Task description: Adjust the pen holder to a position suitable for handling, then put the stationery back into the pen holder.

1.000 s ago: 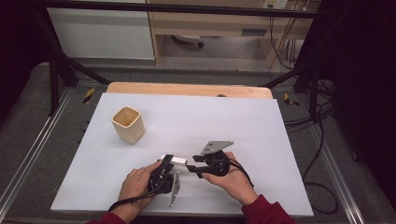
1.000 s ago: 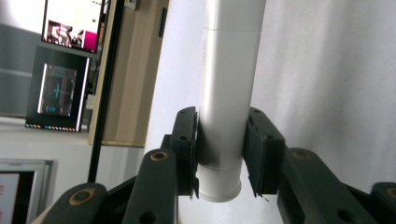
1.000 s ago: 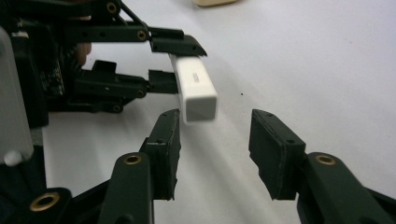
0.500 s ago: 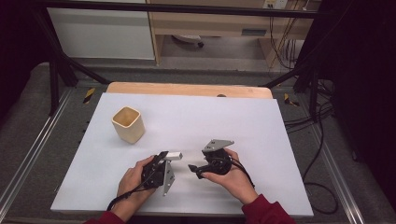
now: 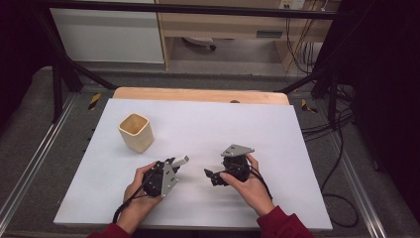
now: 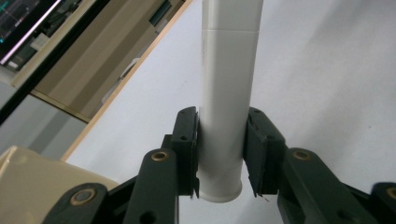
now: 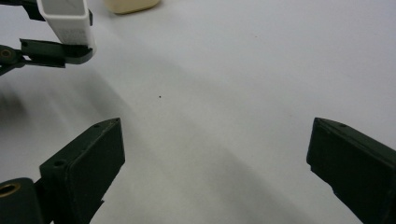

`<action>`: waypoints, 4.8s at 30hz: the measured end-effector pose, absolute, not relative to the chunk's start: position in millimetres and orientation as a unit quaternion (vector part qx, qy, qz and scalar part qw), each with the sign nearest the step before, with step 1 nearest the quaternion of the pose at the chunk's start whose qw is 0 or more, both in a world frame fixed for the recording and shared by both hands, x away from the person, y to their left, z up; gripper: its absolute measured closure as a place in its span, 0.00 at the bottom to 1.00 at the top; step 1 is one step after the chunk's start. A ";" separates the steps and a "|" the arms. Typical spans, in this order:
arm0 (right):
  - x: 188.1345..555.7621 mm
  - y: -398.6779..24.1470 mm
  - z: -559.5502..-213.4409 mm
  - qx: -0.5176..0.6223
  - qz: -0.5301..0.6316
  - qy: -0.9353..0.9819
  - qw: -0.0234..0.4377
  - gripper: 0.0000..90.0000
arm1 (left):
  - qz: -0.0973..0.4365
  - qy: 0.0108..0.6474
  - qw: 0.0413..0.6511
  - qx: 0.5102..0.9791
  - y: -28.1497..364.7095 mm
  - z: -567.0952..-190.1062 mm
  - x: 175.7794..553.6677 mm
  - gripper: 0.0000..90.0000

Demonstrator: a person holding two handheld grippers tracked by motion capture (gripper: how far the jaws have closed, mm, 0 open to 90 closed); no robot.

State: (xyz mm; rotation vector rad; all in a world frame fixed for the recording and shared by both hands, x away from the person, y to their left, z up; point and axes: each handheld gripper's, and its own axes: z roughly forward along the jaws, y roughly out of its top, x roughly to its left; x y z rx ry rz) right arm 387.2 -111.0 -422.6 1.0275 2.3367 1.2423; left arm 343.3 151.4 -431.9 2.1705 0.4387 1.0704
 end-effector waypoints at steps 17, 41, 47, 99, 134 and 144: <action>387.6 -127.1 -418.9 0.338 0.449 0.801 0.204 0.07 | 0.375 0.255 0.422 0.785 184.7 -412.1 347.7 0.75; 370.4 -207.5 -419.7 0.426 0.445 0.753 0.231 0.07 | 0.344 0.322 0.518 0.713 224.8 -370.6 342.2 0.75; 356.5 -229.0 -421.6 0.444 0.449 0.736 0.244 0.06 | 0.339 0.337 0.532 0.699 229.1 -350.9 344.8 0.75; 355.8 -222.0 -432.6 0.441 0.446 0.745 0.226 0.05 | 0.352 0.387 0.541 0.659 261.9 -267.0 422.3 0.75; 355.7 -222.2 -432.2 0.438 0.445 0.748 0.226 0.05 | 0.331 0.428 0.533 0.650 272.2 -280.9 443.4 0.75; 355.9 -221.7 -432.9 0.437 0.444 0.749 0.226 0.05 | 0.317 0.451 0.535 0.640 280.2 -292.7 450.3 0.75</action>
